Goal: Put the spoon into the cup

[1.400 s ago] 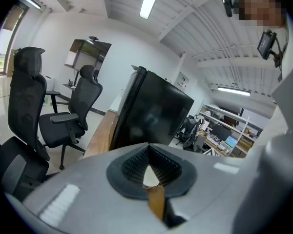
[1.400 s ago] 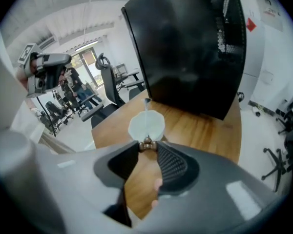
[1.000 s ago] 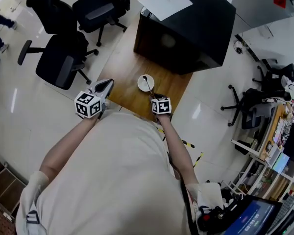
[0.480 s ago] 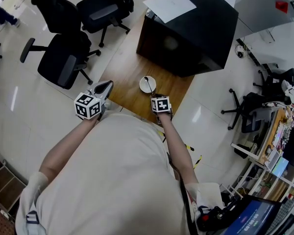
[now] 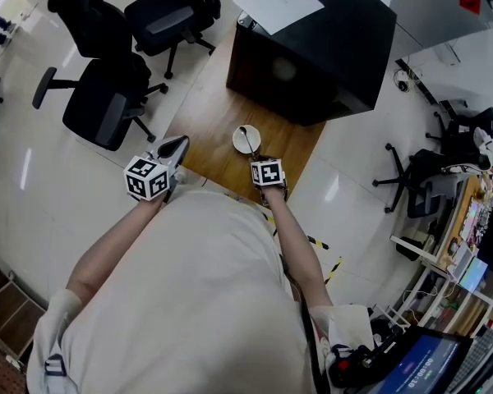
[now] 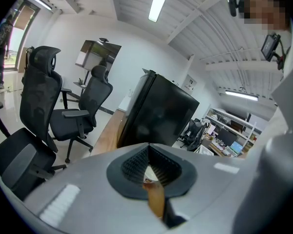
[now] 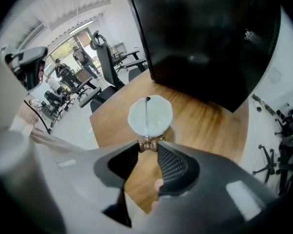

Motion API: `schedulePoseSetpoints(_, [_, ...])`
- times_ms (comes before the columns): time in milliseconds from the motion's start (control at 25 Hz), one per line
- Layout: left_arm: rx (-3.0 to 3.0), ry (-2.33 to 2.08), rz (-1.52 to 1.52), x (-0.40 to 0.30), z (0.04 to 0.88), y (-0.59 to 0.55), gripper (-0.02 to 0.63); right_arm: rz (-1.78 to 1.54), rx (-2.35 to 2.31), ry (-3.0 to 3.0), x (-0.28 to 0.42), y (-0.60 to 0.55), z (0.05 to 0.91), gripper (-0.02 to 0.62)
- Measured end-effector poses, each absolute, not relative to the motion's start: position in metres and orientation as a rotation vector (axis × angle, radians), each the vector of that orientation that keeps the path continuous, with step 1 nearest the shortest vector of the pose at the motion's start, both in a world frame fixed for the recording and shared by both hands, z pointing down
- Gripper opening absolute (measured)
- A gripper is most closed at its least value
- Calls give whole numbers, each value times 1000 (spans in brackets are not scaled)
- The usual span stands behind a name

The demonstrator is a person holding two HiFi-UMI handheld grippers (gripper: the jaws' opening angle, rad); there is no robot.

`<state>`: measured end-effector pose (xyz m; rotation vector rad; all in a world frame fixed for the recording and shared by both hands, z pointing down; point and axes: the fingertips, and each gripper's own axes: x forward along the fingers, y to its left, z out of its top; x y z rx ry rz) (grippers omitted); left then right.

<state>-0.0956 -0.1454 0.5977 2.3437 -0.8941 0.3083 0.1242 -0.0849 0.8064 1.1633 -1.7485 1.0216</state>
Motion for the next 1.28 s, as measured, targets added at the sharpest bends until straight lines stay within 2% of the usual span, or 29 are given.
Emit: schedulePoseSetpoints(1280, [2330,-906,276,-111,600,-154,-18,1008,1230,-1658,137,-85,812,126])
